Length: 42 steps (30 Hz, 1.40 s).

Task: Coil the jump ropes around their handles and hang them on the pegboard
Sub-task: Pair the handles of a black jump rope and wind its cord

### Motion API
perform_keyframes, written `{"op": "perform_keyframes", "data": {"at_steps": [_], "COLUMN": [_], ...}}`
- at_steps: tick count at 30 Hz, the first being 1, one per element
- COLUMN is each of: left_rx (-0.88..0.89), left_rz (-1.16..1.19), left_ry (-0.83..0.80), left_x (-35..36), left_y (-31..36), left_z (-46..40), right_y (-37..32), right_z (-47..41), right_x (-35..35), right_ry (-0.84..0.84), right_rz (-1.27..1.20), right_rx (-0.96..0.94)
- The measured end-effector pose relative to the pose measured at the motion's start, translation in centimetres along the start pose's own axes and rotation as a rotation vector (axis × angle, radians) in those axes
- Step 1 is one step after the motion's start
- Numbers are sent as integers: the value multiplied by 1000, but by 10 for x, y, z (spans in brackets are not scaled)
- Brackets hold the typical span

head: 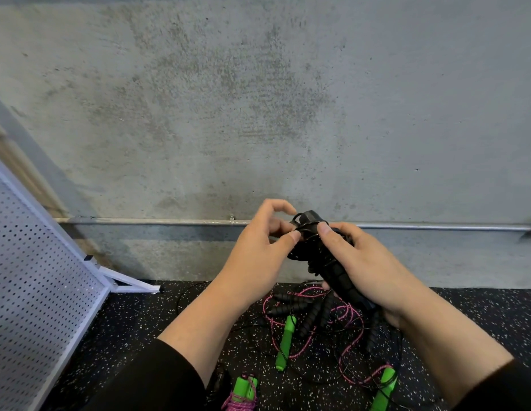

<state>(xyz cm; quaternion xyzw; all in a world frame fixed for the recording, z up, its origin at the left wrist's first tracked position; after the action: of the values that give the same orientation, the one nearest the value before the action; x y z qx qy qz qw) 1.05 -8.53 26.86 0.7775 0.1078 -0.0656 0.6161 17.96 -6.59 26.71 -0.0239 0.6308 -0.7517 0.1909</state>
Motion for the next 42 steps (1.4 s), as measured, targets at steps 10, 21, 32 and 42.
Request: {"op": "perform_keyframes", "data": {"at_steps": [10,21,32,42], "left_rx": [313,357,290,-713], "left_rz": [-601,-667,-630,339], "left_ry": [54,105,-154,164], "left_x": [6,3,13,-21], "left_y": [4,8,12,-40], "left_z": [6,12,15,25], "right_y": [0,8,19,37], "right_z": [-1,-5,-12,-12], "right_x": [-2,3,6,53], "right_ry": [36,4,137,50], "right_rz": [74,54,-160,-401], "right_rx": [-27,38,33,120]}}
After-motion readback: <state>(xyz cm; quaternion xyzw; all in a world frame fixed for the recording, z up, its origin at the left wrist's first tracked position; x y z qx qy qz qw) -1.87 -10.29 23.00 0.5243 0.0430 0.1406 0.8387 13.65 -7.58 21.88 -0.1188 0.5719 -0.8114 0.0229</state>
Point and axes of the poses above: each hand's wrist, its own z-axis away from the middle knuckle, its own x-axis out of the palm, y = z × x, the point moved 3 cm from there along -z, towards the middle knuckle, and after that the axes turned 3 degrees about x, right-handed, at the moved point
